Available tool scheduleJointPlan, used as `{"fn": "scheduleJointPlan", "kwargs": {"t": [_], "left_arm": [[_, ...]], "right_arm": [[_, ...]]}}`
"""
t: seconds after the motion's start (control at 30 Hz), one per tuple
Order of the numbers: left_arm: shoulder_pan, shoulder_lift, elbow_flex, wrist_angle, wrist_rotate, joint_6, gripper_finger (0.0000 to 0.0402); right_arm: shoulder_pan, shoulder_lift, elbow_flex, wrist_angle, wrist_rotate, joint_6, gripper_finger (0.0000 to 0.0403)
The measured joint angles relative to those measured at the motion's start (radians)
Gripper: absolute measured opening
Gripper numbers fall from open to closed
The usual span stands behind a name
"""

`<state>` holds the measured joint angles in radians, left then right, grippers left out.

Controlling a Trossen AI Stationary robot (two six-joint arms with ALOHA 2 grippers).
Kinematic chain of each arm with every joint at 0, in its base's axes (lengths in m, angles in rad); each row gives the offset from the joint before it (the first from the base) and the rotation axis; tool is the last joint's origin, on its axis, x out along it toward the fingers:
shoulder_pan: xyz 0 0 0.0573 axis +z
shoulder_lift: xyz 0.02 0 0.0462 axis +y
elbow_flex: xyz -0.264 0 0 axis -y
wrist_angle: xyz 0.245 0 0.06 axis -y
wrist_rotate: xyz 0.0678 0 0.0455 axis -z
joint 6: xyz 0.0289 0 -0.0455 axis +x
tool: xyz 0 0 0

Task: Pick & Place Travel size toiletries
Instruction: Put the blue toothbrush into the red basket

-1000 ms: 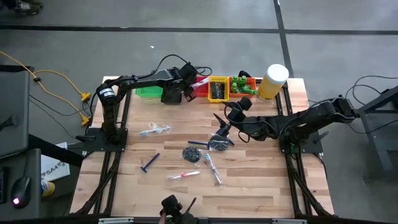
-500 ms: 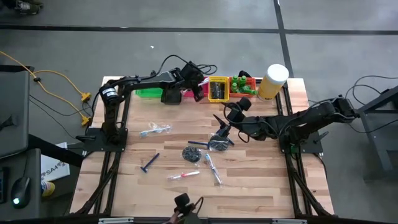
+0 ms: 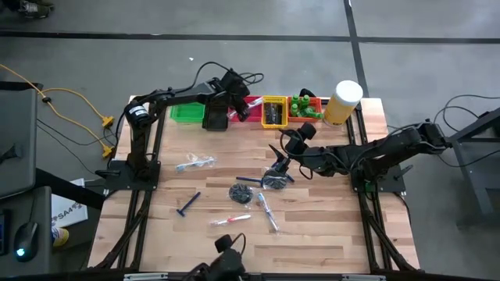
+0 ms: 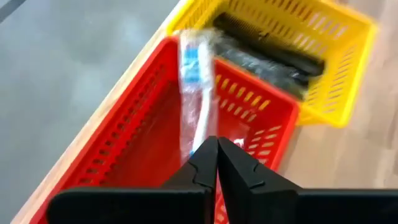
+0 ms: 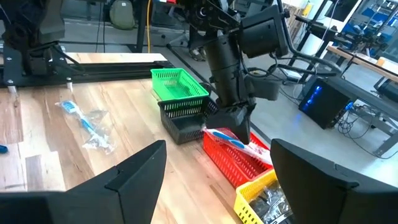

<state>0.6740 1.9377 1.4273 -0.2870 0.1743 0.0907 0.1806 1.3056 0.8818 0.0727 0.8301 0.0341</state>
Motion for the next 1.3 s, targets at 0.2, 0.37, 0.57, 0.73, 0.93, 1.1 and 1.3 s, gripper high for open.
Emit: {"fn": "scheduleJointPlan", "kwargs": {"t": [0.2, 0.37, 0.57, 0.73, 0.93, 1.1, 1.3], "left_arm": [[0.000, 0.000, 0.000, 0.011, 0.012, 0.036, 0.0002], [0.000, 0.000, 0.001, 0.062, 0.117, 0.076, 0.0002], [0.003, 0.016, -0.001, 0.016, 0.031, 0.072, 0.0001], [0.000, 0.023, 0.001, -0.042, -0.084, 0.084, 0.0001], [-0.002, 0.025, 0.001, -0.075, -0.153, 0.063, 0.0000], [-0.005, 0.021, 0.001, -0.069, -0.087, 0.058, 0.0000], [-0.029, 0.013, 0.037, -0.039, -0.112, 0.093, 0.0000]], "right_arm": [[0.000, 0.000, 0.000, -0.001, 0.000, 0.000, 0.0281], [-0.012, 0.000, 0.000, -0.005, 0.000, 0.000, 0.0281], [-0.031, 0.000, 0.000, -0.004, -0.002, 0.000, 0.0281], [-0.038, 0.000, 0.000, -0.003, -0.026, 0.022, 0.0281], [-0.039, 0.000, 0.000, -0.003, -0.028, 0.024, 0.0281], [-0.039, 0.000, 0.000, -0.002, -0.029, 0.024, 0.0281], [-0.039, 0.000, 0.000, -0.003, -0.029, 0.024, 0.0281]]}}
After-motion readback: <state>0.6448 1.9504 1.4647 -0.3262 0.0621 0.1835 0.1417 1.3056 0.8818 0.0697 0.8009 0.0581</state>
